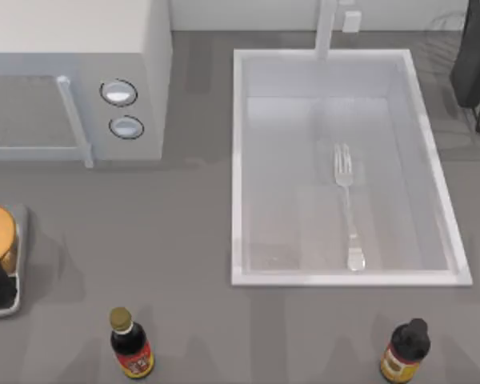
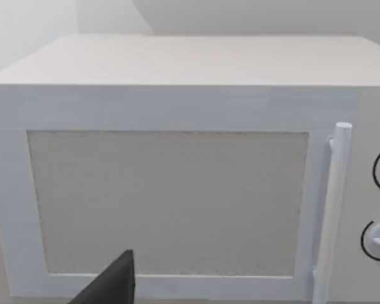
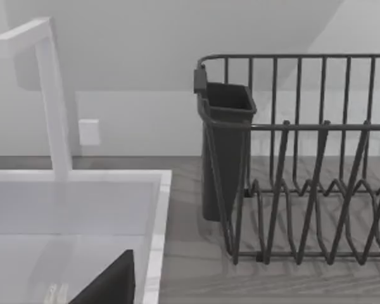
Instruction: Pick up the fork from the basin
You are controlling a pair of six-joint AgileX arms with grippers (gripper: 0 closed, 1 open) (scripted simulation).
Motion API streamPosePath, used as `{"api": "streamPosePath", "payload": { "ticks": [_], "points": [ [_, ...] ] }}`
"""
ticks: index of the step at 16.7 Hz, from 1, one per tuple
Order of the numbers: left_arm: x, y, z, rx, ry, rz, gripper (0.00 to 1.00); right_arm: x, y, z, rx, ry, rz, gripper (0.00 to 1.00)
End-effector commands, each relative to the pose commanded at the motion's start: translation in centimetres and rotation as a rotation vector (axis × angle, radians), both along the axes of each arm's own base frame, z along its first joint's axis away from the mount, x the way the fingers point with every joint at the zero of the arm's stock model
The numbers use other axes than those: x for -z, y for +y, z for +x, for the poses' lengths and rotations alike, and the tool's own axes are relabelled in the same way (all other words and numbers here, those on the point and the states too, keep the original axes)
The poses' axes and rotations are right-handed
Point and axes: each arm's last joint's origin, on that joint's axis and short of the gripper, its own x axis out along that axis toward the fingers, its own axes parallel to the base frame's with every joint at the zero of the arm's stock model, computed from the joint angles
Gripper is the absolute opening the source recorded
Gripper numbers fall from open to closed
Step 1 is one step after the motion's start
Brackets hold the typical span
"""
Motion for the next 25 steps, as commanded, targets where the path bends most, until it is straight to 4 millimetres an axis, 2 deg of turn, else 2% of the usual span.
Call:
{"api": "streamPosePath", "payload": {
  "ticks": [3, 6, 8, 11, 13, 15, 17, 19, 22, 25],
  "points": [
    [0.0, 0.0, 0.0, 0.0, 0.0, 0.0, 1.0, -1.9, 0.2, 0.3, -0.015, 0.073, 0.02, 1.0],
    [0.0, 0.0, 0.0, 0.0, 0.0, 0.0, 1.0, -5.1, 0.6, 1.3, -0.036, 0.197, 0.05, 1.0],
    [0.0, 0.0, 0.0, 0.0, 0.0, 0.0, 1.0, -7.6, 0.9, 2.8, -0.051, 0.301, 0.071, 1.0],
    [0.0, 0.0, 0.0, 0.0, 0.0, 0.0, 1.0, -11.4, 2.0, 6.5, -0.07, 0.488, 0.099, 1.0],
    [0.0, 0.0, 0.0, 0.0, 0.0, 0.0, 1.0, -13.3, 3.0, 9.9, -0.077, 0.626, 0.113, 1.0],
    [0.0, 0.0, 0.0, 0.0, 0.0, 0.0, 1.0, -14.4, 4.4, 14.0, -0.08, 0.77, 0.12, 1.0],
    [0.0, 0.0, 0.0, 0.0, 0.0, 0.0, 1.0, -14.4, 6.2, 18.4, -0.076, 0.913, 0.119, 1.0],
    [0.0, 0.0, 0.0, 0.0, 0.0, 0.0, 1.0, -13.5, 8.2, 22.7, -0.067, 1.051, 0.111, 1.0],
    [0.0, 0.0, 0.0, 0.0, 0.0, 0.0, 1.0, -10.4, 11.3, 28.2, -0.047, 1.235, 0.088, 1.0],
    [0.0, 0.0, 0.0, 0.0, 0.0, 0.0, 1.0, -6.3, 14.1, 32.0, -0.024, 1.382, 0.056, 1.0]
  ]
}}
